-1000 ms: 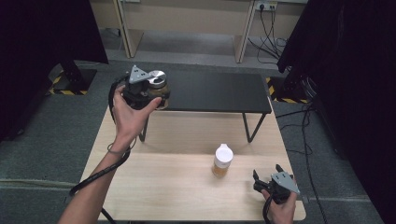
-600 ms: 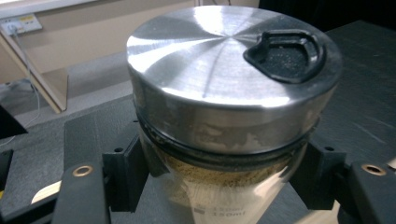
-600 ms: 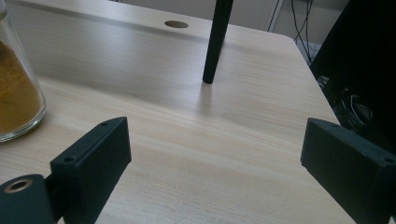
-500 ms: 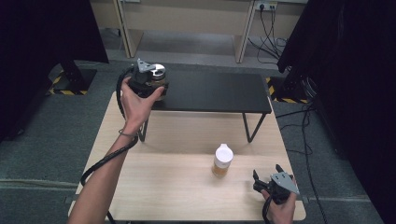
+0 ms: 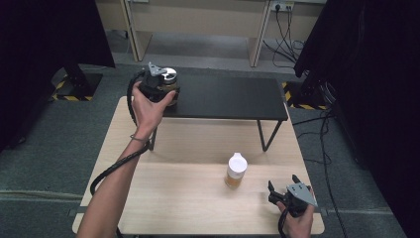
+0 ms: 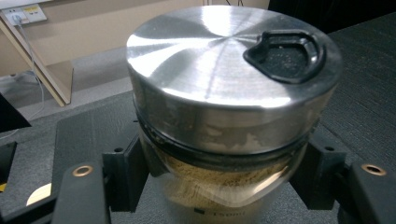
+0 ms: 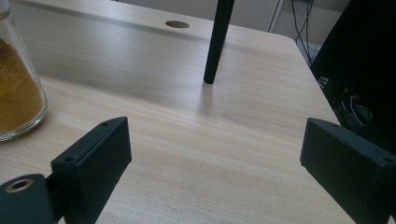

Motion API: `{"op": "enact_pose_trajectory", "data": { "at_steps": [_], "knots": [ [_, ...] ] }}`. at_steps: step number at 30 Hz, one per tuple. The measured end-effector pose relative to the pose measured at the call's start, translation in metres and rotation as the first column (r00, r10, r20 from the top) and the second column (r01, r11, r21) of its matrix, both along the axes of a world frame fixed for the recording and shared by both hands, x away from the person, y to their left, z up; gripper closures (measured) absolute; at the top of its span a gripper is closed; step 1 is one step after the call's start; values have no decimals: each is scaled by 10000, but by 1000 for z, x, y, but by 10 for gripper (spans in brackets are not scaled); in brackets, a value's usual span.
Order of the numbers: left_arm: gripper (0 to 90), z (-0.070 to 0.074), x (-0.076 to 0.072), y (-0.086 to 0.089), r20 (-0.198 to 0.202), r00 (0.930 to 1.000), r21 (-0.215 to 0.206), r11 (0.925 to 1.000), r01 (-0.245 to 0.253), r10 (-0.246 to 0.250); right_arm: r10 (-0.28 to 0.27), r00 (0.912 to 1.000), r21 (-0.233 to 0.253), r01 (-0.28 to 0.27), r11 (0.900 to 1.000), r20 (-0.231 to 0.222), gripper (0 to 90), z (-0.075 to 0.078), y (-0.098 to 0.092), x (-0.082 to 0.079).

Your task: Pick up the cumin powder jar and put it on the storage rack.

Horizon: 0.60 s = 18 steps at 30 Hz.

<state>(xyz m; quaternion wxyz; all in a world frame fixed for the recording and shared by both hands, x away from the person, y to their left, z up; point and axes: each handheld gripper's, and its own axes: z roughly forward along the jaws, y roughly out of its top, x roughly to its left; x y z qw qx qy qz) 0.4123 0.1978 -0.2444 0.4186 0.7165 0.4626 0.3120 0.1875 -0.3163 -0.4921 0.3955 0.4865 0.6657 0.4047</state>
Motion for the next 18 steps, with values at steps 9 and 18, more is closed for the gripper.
{"op": "enact_pose_trajectory", "data": {
  "at_steps": [9,18],
  "knots": [
    [304,-11,2,10,11,10000,-518,9987,-24,24,3,10000,-22,-3,10000,-15,89,0,1,0],
    [303,-17,2,15,118,9999,-873,9962,21,-10,21,10000,-43,-21,10000,-19,90,0,1,0]
  ]
}}
